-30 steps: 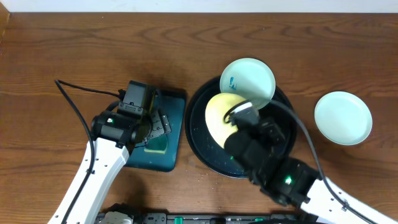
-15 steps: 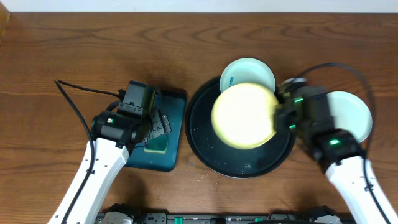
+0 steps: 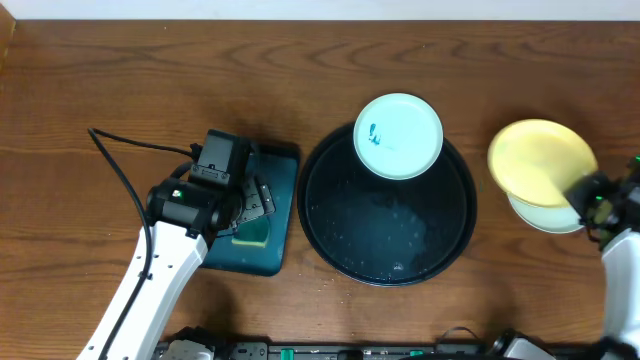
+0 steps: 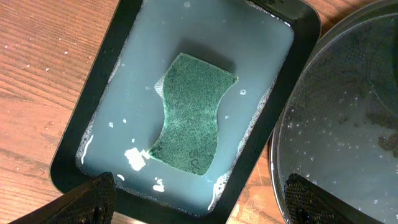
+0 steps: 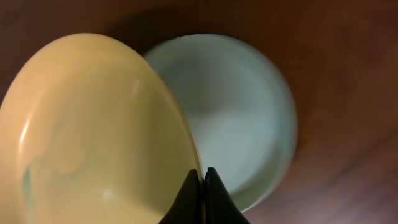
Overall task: Clean dirty plates on tray and stack at the side
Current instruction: 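Place the yellow plate onto the mint plate right of the tray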
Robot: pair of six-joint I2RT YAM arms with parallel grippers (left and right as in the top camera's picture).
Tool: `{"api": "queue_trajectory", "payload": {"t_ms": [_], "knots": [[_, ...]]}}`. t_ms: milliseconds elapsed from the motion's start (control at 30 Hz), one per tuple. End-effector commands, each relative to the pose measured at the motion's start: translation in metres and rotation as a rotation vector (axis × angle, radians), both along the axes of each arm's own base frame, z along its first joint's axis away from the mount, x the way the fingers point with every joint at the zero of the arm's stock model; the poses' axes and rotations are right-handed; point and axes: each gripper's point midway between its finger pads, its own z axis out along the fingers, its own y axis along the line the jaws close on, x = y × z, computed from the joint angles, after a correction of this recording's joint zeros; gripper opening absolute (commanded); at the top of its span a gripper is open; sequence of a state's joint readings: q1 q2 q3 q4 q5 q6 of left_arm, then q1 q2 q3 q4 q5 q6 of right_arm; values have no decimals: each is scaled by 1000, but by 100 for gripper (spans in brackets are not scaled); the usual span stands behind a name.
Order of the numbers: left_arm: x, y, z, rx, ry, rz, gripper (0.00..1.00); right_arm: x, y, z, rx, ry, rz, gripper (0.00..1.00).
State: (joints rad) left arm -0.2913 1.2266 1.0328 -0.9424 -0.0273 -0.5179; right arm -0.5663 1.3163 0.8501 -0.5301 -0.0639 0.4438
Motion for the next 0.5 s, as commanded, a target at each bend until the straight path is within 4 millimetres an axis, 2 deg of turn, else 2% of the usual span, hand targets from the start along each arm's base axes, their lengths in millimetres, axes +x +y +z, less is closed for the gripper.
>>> {"api": "queue_trajectory", "payload": {"t_ms": [0, 133, 167, 200, 233, 267, 300, 367, 467], "knots": [[3, 0, 7, -2, -17, -7, 87, -13, -28, -22, 46, 52, -132, 1], [3, 0, 7, -2, -16, -7, 87, -30, -33, -56, 67, 192, -133, 1], [3, 0, 7, -2, -17, -7, 87, -32, -32, -59, 69, 209, -127, 5], [3, 0, 7, -2, -17, -7, 87, -32, -32, -61, 68, 215, -127, 28], [3, 0, 7, -2, -16, -7, 87, -31, -33, -61, 65, 209, -128, 41], [3, 0, 7, -2, -16, -7, 87, -25, -34, -56, 61, 181, -121, 51], [3, 0, 7, -2, -16, -7, 87, -11, -30, -41, 59, 109, -66, 53], [3, 0, 7, -2, -17, -7, 87, 10, -18, -18, 71, -2, 38, 48], [3, 0, 7, -2, -16, -7, 87, 47, 25, 35, 107, -230, 271, 45]]}}
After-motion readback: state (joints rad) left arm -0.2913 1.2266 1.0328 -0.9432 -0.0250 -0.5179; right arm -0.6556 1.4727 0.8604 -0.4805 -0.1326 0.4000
